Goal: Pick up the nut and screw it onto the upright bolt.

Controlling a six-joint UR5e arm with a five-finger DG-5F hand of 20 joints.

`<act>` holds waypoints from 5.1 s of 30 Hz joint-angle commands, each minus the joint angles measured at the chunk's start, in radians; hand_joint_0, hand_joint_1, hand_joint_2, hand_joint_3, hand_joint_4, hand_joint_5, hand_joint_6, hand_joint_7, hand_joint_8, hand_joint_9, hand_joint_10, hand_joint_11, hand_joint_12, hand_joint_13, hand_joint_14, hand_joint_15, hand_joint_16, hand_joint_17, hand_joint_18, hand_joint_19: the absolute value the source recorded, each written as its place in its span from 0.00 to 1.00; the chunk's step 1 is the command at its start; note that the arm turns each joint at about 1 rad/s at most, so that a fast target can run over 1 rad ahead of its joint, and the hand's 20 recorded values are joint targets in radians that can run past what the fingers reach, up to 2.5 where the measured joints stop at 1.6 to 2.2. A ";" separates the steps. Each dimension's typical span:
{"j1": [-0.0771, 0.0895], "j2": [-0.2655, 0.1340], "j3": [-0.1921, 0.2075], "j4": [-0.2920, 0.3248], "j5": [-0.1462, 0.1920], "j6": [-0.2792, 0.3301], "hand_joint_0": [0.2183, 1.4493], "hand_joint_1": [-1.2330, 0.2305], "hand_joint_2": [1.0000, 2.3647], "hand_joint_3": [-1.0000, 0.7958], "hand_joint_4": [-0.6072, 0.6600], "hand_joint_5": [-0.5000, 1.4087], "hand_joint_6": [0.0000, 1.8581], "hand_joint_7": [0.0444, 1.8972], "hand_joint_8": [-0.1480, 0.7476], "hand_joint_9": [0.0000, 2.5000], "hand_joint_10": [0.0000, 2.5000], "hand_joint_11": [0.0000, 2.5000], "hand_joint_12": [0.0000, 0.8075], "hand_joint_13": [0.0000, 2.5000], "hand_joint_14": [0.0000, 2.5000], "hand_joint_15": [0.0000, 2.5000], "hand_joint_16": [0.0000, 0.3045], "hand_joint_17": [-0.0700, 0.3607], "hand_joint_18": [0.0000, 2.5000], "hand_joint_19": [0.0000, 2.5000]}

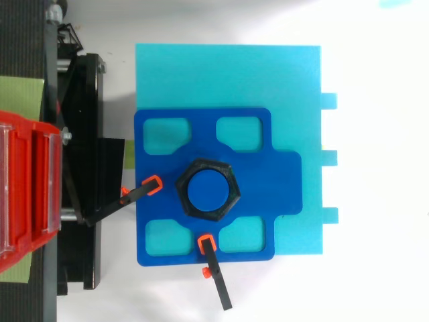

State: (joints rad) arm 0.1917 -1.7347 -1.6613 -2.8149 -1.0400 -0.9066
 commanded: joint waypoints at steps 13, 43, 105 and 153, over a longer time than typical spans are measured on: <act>0.000 0.001 0.000 0.000 0.000 0.000 0.21 0.65 0.00 0.28 0.51 0.14 0.27 0.32 0.36 0.07 0.00 0.00 0.40 0.07 0.00 0.00 0.13 0.37 0.00 0.00; 0.000 0.001 0.000 0.000 0.000 0.000 0.21 0.64 0.00 0.28 0.53 0.14 0.27 0.34 0.36 0.07 0.00 0.00 0.39 0.08 0.00 0.00 0.13 0.37 0.00 0.00; 0.000 0.000 0.000 0.000 0.000 0.000 0.22 0.61 0.00 0.28 0.53 0.15 0.27 0.30 0.36 0.09 0.00 0.00 0.38 0.10 0.00 0.00 0.12 0.36 0.00 0.00; 0.000 0.000 0.000 0.000 0.000 0.000 0.22 0.60 0.00 0.28 0.54 0.15 0.27 0.32 0.37 0.09 0.00 0.00 0.38 0.10 0.00 0.00 0.12 0.36 0.00 0.00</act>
State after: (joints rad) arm 0.1917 -1.7348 -1.6613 -2.8148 -1.0400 -0.9066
